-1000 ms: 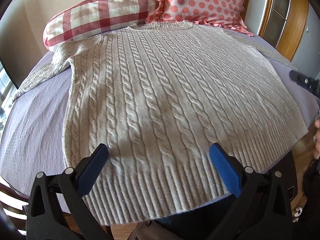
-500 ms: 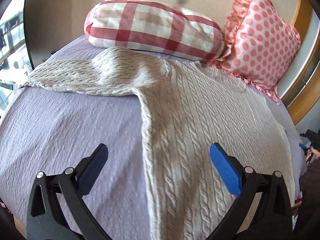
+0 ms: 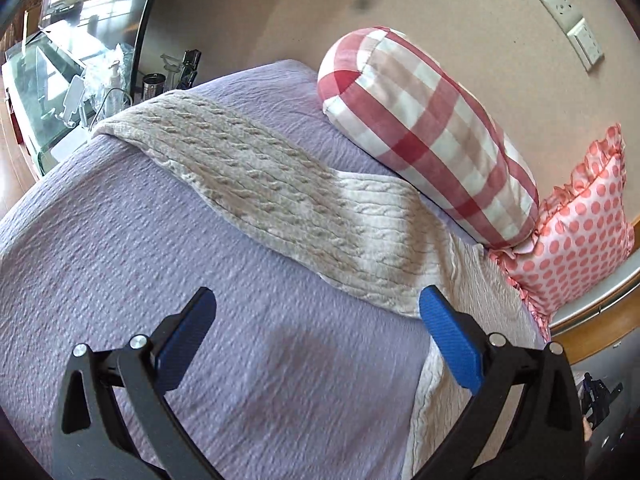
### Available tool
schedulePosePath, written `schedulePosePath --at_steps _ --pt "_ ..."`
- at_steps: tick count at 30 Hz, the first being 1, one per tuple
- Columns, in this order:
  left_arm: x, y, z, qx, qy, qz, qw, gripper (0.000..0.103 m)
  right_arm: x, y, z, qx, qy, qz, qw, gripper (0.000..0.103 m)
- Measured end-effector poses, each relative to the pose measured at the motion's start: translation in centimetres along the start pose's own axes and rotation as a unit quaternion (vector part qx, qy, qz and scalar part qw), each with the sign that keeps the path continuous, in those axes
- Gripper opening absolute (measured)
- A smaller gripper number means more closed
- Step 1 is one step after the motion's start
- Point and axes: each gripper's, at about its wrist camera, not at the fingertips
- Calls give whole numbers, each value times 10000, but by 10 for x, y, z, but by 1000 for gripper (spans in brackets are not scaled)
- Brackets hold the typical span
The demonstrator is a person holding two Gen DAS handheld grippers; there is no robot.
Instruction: Fold small clothes
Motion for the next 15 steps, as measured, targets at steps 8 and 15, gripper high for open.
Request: schedulePosePath --at_steps 8,15 --pt "14 -20 21 -735 146 6 9972 100 61 121 209 -1602 -2111 1821 9469 11" --pt "12 -38 45 -1267 331 -172 9912 93 25 139 206 -2021 -1973 1356 9496 64"
Point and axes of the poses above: each gripper's, at about its wrist camera, not at the fingertips, and x roughly the way its jaws point, z to its left, y to its underside, and after that the axes turned 3 degrees about -x, right-handed
